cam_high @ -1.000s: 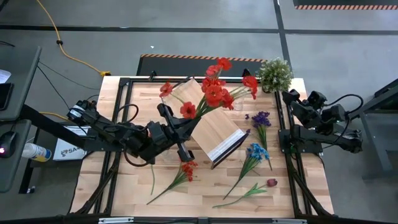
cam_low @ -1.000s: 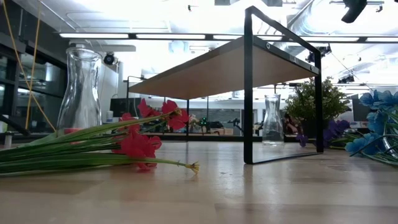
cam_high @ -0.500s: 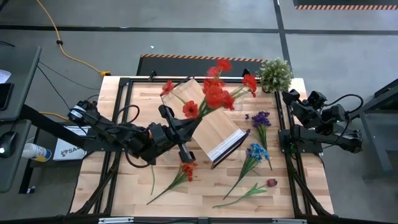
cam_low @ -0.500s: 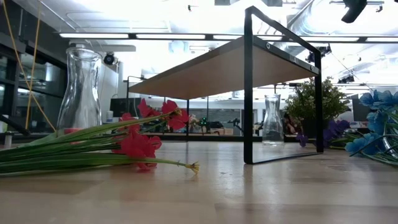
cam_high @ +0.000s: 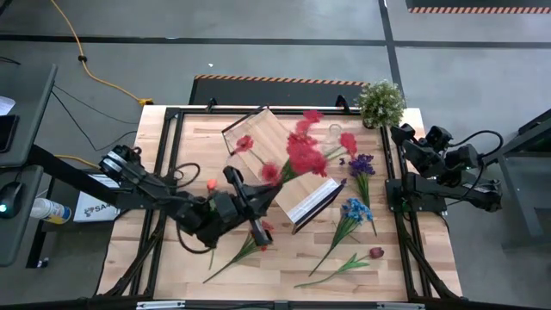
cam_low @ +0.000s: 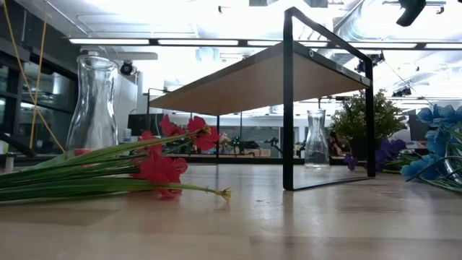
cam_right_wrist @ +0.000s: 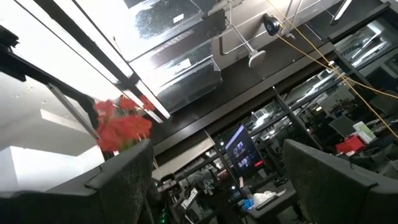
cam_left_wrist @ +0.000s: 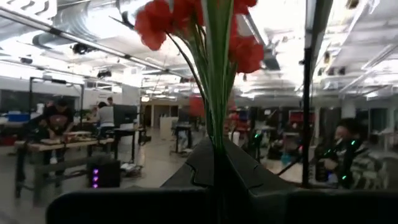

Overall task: Pick and place flowers into a vace then onto a shelf
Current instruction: Put the top red flowers into the bottom transparent vase

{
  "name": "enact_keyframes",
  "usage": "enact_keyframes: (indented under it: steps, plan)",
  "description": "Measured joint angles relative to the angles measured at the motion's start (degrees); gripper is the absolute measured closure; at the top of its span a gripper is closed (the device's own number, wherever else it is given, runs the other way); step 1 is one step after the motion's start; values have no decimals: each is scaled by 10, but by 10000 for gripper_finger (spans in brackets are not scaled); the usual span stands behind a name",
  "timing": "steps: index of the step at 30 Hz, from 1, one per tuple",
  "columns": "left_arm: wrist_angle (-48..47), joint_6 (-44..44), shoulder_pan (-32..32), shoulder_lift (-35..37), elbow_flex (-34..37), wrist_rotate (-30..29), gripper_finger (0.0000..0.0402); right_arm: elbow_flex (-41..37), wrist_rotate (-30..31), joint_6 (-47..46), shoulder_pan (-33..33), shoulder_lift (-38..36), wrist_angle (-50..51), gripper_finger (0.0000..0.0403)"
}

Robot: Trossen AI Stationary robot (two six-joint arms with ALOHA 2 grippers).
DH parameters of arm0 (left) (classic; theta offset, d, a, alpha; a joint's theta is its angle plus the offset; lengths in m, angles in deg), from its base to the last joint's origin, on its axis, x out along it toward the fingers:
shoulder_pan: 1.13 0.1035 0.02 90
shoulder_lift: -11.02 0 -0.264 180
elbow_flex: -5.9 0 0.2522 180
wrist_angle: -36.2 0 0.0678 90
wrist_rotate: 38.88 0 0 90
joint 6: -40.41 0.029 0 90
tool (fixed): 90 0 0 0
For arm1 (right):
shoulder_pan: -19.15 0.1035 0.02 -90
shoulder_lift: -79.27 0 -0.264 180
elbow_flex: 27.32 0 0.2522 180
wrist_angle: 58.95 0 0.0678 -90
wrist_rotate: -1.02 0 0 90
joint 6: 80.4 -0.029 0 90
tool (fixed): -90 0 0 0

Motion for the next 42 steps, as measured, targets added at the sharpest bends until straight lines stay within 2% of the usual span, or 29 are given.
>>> enact_keyframes:
  steps: [7, 17, 30, 37, 42]
  plan:
    - [104, 48, -14, -42, 8, -22, 358, 0, 0, -1, 0, 0, -8, 59]
    - [323, 77, -16, -46, 135, -1, 358, 0, -3, -15, 0, 0, -11, 59]
    - [326, 136, -19, -39, 154, -75, 358, 0, -5, -14, 0, 0, -11, 59]
    - [327, 186, -30, -26, 154, -94, 358, 0, -5, -13, 0, 0, -11, 59]
    - [327, 195, -37, 13, 195, -92, 358, 0, -5, -11, 0, 0, -12, 59]
